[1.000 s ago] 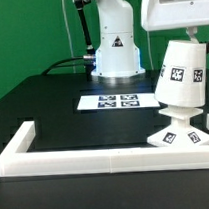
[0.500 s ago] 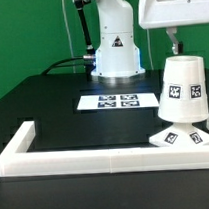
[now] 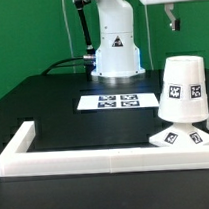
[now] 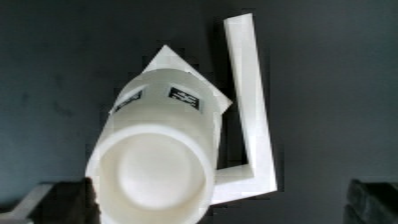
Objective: Assemble lamp
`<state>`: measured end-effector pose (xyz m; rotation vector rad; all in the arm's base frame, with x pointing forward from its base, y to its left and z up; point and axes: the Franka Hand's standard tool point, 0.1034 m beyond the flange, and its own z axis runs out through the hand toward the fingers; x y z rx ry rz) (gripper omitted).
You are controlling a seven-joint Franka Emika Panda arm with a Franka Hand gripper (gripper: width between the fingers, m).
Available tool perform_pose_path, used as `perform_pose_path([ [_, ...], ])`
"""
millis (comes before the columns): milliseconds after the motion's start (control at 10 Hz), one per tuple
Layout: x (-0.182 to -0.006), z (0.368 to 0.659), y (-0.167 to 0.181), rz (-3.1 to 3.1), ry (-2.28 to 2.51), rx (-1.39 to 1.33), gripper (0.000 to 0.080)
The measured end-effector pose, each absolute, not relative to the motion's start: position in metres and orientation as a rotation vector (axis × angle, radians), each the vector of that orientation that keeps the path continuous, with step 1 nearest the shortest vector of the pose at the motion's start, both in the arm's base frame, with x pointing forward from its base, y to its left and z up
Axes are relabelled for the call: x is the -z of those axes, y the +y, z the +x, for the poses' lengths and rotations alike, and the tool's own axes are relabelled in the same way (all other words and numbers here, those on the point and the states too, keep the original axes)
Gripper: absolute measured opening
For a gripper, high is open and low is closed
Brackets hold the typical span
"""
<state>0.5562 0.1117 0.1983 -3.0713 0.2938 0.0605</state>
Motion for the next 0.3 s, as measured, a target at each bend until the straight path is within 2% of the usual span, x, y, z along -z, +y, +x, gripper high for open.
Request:
perform_pose_path([
  [300,-0.1974,0.5558,0.1116,-3.072,0.294,-0.063,0.0698],
])
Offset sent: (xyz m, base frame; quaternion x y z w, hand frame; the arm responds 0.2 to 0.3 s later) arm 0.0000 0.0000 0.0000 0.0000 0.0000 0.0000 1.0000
